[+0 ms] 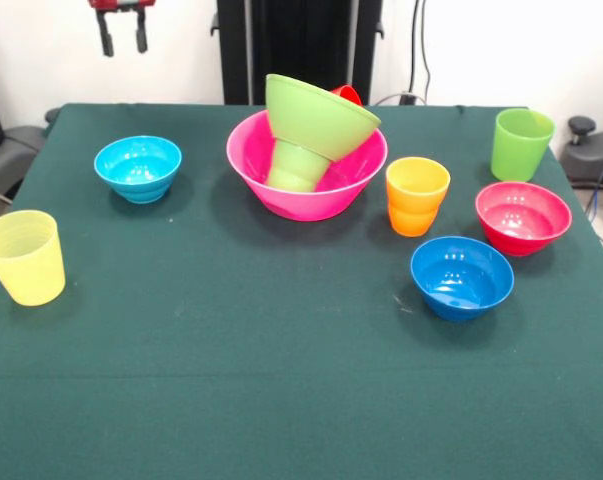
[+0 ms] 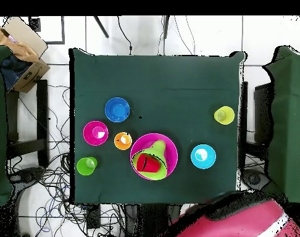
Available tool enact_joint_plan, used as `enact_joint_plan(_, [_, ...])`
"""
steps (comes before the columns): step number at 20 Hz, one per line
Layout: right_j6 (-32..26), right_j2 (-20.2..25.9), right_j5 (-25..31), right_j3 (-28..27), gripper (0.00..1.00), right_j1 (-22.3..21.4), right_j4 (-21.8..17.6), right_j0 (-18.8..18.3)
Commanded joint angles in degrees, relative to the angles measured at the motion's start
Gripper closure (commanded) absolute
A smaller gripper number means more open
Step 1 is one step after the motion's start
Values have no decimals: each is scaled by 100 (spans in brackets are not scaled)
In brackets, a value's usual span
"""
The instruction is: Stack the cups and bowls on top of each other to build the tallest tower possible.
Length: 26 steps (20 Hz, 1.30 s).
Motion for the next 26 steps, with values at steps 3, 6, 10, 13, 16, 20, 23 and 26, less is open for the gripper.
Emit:
enact_joint_plan(3, [-103,1590,-1933,-27,0,-162,80,-725])
enact_joint_plan(6, [-368,1643,-2234,5,0,4,203,-868])
enact_joint_plan(10, [-683,1700,-2625,-28,0,262,310,-1054])
enact_joint_plan(13, [-818,1709,-2794,-78,0,404,293,-1122])
enact_joint_plan(16, [-986,1708,-2875,-152,0,588,426,-1179])
enact_joint_plan(20, [-741,1499,-2134,-327,0,825,859,-769])
enact_joint_plan(23, [241,1222,-950,-674,0,1013,697,-74])
enact_joint_plan(26, [886,1127,-378,-884,0,1117,572,261])
